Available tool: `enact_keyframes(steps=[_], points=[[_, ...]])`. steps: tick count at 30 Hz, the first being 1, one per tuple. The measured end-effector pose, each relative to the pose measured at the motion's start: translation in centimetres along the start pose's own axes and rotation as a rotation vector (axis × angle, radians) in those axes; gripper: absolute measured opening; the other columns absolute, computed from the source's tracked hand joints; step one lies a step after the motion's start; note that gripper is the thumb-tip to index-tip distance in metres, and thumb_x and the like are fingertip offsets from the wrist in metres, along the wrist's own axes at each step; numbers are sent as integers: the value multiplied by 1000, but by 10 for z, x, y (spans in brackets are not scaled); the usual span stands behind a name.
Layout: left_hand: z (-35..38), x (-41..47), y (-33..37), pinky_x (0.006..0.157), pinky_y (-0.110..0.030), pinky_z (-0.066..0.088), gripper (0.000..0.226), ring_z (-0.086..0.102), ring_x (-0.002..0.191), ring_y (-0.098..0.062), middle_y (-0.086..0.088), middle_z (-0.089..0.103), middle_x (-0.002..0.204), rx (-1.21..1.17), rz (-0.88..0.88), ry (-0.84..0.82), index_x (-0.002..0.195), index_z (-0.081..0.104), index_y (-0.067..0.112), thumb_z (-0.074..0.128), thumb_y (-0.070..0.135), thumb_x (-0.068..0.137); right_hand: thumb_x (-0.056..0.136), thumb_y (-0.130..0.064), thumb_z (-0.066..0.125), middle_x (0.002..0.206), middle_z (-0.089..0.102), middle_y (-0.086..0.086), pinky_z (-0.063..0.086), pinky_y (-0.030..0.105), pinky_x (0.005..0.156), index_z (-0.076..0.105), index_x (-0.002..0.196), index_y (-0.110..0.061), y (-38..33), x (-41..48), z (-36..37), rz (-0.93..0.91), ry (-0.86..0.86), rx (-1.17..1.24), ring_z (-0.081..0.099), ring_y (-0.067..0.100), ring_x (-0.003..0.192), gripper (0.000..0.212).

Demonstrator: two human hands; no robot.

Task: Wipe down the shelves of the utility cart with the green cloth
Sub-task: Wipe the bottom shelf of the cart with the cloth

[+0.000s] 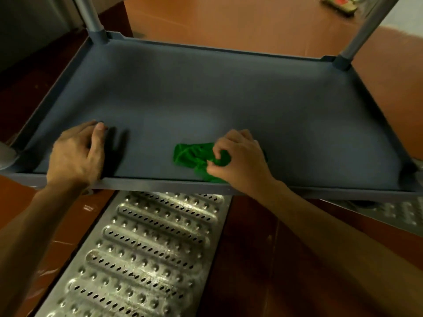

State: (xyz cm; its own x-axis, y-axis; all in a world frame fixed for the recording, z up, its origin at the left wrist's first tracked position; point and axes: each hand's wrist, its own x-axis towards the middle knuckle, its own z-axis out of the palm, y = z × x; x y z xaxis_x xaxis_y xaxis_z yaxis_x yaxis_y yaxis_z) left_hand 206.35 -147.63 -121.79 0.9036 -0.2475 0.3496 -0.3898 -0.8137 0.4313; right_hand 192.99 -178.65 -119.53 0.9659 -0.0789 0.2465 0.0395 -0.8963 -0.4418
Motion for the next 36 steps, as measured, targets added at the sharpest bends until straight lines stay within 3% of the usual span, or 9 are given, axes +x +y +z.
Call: enact_keyframes(steps=[4, 7, 12, 17, 24, 28, 30, 33, 36], points=[[9, 9, -4, 80, -31, 42, 50, 55, 96, -17, -10, 66, 112, -17, -33, -43, 99, 63, 35, 20, 61, 104, 75, -39, 74, 92, 58, 0, 48, 46, 74, 61, 80, -16, 59, -25, -35, 123, 118, -24, 49, 23, 96, 26], [8, 10, -2, 102, -47, 46, 60, 57, 120, -30, -15, 63, 129, -8, 76, -114, 122, 63, 16, 24, 57, 104, 78, -42, 73, 98, 58, 0, 49, 46, 76, 62, 88, -18, 76, -31, -42, 209, 176, -38, 48, 23, 100, 28], [19, 3, 81, 113, -42, 35, 57, 51, 131, -32, -16, 56, 141, -67, 305, -241, 133, 61, 12, 33, 50, 101, 79, -50, 69, 100, 57, -2, 48, 43, 75, 59, 89, -23, 78, -13, -35, 271, 203, -99, 48, 23, 103, 30], [38, -8, 111, 120, -51, 22, 68, 30, 147, -26, -3, 38, 158, 64, 191, -313, 147, 45, 27, 21, 63, 95, 80, -51, 69, 103, 59, 3, 48, 46, 82, 56, 89, -22, 95, 26, -36, 322, 190, -105, 48, 27, 107, 33], [44, -6, 112, 122, -50, 21, 77, 26, 148, -26, -3, 30, 162, 76, 149, -338, 155, 25, 27, 16, 73, 93, 82, -57, 57, 117, 58, 6, 41, 48, 90, 61, 107, -16, 66, 126, 7, 512, 276, -192, 47, 31, 119, 48], [46, -4, 112, 121, -49, 21, 76, 24, 149, -27, -5, 26, 164, 64, 107, -273, 155, 24, 23, 20, 69, 95, 79, -61, 55, 130, 55, 7, 40, 48, 96, 58, 120, -19, 3, 163, 46, 380, 130, -280, 44, 33, 126, 59], [46, -4, 111, 122, -52, 20, 73, 20, 151, -27, -6, 21, 165, 55, 70, -219, 157, 21, 22, 20, 64, 97, 81, -57, 56, 127, 57, 5, 42, 45, 94, 59, 118, -22, -32, 163, 67, 223, 104, -320, 47, 30, 122, 51], [45, -6, 111, 122, -53, 17, 67, 16, 153, -25, -5, 17, 167, 43, 79, -126, 157, 20, 21, 20, 57, 101, 89, -32, 56, 124, 56, 1, 44, 46, 91, 58, 117, -26, -56, 153, 79, 32, 41, -303, 45, 27, 120, 29], [43, -6, 111, 122, -51, 17, 69, 17, 153, -25, -7, 18, 166, -6, 85, -98, 158, 17, 19, 18, 57, 101, 84, -31, 60, 119, 53, -1, 43, 44, 88, 57, 114, -26, -55, 131, 60, -93, -84, -182, 43, 26, 116, 31]])
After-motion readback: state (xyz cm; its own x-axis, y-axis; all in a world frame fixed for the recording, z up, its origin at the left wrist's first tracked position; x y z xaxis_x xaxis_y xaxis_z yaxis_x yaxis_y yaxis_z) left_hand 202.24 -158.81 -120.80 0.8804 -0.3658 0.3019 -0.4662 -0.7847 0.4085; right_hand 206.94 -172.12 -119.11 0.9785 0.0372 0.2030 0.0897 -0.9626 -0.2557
